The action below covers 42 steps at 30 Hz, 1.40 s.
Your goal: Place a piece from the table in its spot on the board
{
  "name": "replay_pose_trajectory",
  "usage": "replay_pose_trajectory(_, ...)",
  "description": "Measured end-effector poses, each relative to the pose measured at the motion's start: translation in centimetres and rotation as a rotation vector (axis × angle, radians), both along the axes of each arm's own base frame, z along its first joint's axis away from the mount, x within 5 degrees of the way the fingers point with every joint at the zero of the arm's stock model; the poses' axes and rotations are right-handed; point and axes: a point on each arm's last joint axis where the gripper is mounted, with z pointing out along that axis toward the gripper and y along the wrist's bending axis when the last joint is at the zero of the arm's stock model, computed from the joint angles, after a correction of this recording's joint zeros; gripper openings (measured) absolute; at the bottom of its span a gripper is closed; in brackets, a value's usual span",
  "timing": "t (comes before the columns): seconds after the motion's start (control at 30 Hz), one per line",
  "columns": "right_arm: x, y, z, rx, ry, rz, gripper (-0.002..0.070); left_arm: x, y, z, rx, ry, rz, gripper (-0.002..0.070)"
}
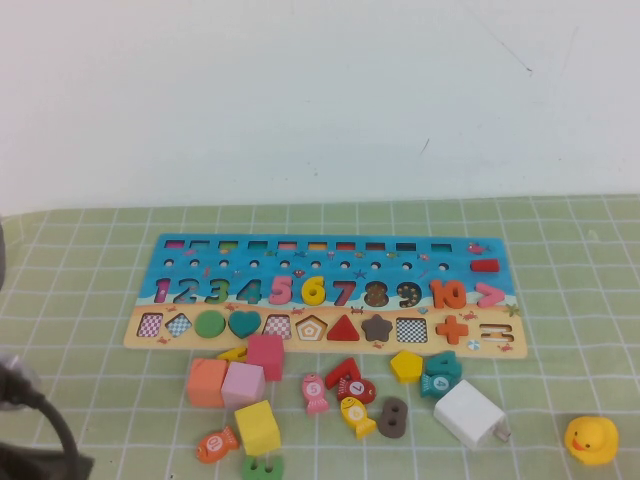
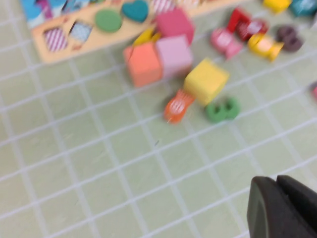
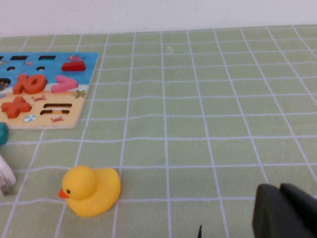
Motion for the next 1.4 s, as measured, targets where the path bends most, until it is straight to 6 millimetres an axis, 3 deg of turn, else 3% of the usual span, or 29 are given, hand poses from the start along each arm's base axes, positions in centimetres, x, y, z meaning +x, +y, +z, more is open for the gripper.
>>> replay_pose_trajectory(0.17, 0.0, 0.0, 0.0, 0.0, 0.0, 0.0, -0.0001, 0.1, 0.7, -0.3, 0.084, -0.012, 0.021, -0.0001)
replay_pose_trajectory(0.3, 0.0, 0.0, 0.0, 0.0, 0.0, 0.0, -0.0001, 0.7, 1.0, -1.2, 0.118, -0.128, 0.004, -0.0001)
replay_pose_trajectory(0.5, 0.0, 0.0, 0.0, 0.0, 0.0, 0.0, -0.0001, 0.2, 2.7, -4.3, 0.019, -0.327, 0.053, -0.0001)
replay_pose_trajectory(0.73, 0.0, 0.0, 0.0, 0.0, 0.0, 0.0, -0.0001, -2.1, 4.9, -8.9, -0.156, -0.577, 0.216, -0.0001)
replay_pose_trajectory(0.93, 0.0, 0.0, 0.0, 0.0, 0.0, 0.0, -0.0001, -3.6, 5.9, -12.0, -0.164, -0.703, 0.333, -0.0001)
replay_pose_trajectory(1.17, 0.0, 0.0, 0.0, 0.0, 0.0, 0.0, -0.0001, -3.6, 6.4, -13.1, -0.091, -0.695, 0.406, -0.0001)
replay_pose_trajectory(1.4, 0.0, 0.0, 0.0, 0.0, 0.0, 0.0, -0.0001, -3.9, 6.3, -14.4, -0.088, -0.543, 0.428, -0.0001)
